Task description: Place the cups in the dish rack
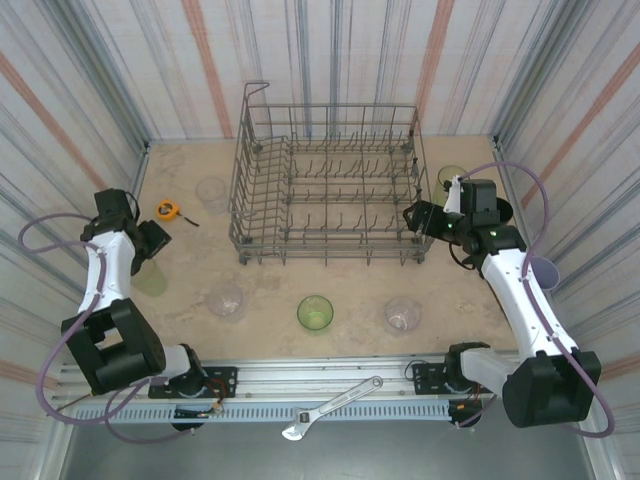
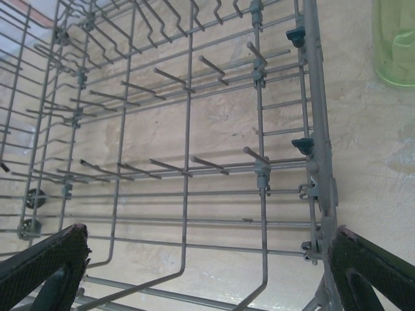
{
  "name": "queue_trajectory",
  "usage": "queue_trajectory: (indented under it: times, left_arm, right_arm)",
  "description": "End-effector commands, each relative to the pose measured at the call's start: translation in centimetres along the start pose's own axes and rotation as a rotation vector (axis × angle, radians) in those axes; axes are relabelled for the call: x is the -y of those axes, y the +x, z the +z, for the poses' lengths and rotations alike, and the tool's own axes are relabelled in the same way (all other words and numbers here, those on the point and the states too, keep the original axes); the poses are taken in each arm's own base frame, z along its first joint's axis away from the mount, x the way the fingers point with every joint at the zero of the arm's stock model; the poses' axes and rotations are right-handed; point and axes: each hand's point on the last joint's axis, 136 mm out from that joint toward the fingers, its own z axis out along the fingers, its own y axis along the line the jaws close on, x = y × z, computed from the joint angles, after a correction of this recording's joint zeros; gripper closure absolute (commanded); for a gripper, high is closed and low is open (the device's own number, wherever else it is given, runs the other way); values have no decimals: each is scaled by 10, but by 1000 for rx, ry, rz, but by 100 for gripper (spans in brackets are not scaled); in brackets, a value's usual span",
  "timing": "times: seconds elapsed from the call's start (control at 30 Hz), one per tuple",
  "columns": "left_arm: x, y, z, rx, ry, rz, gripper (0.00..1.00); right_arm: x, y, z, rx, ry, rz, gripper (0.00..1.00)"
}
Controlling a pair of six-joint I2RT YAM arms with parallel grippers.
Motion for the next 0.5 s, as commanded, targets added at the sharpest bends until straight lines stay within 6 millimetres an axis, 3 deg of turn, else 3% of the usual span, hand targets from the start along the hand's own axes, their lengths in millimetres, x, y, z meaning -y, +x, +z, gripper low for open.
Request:
queue_trajectory:
  times: [0.0, 0.3, 0.47]
  left_arm:
    - [-3, -2, 7, 17, -35, -22, 20]
    - [6, -1, 12, 7, -27, 21, 32]
    - [-1, 2, 15, -4, -67, 40, 38]
  right_arm:
    - [-12, -9, -2, 28, -46, 13, 1]
    - [-14, -10, -6, 71, -69, 24, 1]
    - [-7, -5, -8, 101, -54, 38, 1]
